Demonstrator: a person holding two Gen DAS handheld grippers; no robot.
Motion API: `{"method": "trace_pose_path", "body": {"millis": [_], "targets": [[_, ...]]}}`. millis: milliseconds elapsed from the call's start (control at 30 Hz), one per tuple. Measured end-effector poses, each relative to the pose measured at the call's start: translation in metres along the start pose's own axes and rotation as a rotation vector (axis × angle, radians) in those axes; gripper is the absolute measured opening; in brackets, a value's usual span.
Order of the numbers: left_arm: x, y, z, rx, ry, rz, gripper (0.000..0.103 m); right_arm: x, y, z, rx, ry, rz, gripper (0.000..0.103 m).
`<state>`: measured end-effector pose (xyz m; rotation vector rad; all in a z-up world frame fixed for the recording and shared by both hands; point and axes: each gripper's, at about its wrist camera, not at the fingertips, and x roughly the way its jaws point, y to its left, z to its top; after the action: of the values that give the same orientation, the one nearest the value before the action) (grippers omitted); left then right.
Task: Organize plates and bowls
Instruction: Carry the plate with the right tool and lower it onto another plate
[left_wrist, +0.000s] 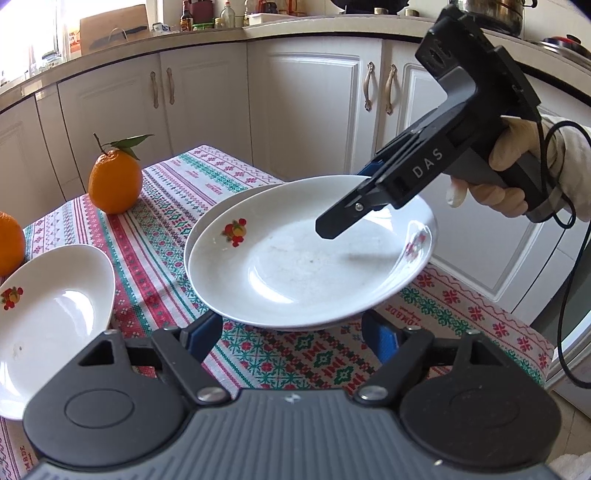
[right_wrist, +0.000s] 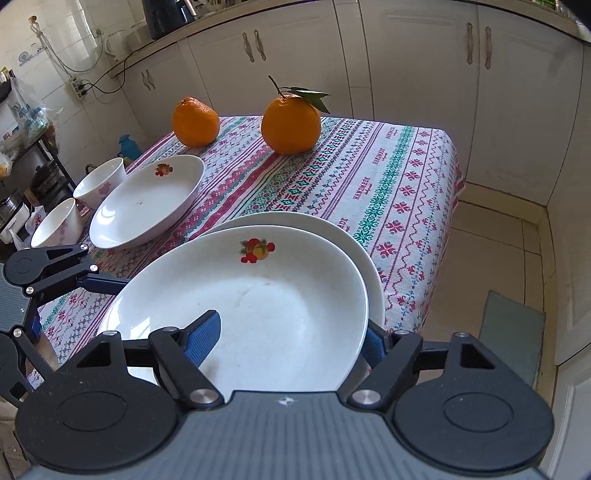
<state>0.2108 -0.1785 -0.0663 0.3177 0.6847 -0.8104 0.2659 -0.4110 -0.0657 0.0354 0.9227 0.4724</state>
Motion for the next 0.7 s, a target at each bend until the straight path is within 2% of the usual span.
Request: {"method": "trace_pose_path", "body": {"millis": [167,267,467,700], "targets": [[0.0,0.001,-0.002,-0.006,-0.004,-0.001,0.083,-0.004,0.003,-0.001,-0.001,0.001,-0.023,0.083],[-0.003,-0.001,-0.003,0.01,-0.019,0.019,0.089,-0.006,0.006,0.0,-0.004,0.002,-0.042,0.084],[-0.012,-0.005,-0.005,0.009,-0.045,0.024,0.093,-0.007,0.01,-0.001,-0.004,0.005,-0.078,0.087],[-0.023,-0.004,-0.015,-0.007,-0.046,0.028,0.095,-0.002,0.021,-0.003,-0.024,0.028,-0.139,0.098]]}}
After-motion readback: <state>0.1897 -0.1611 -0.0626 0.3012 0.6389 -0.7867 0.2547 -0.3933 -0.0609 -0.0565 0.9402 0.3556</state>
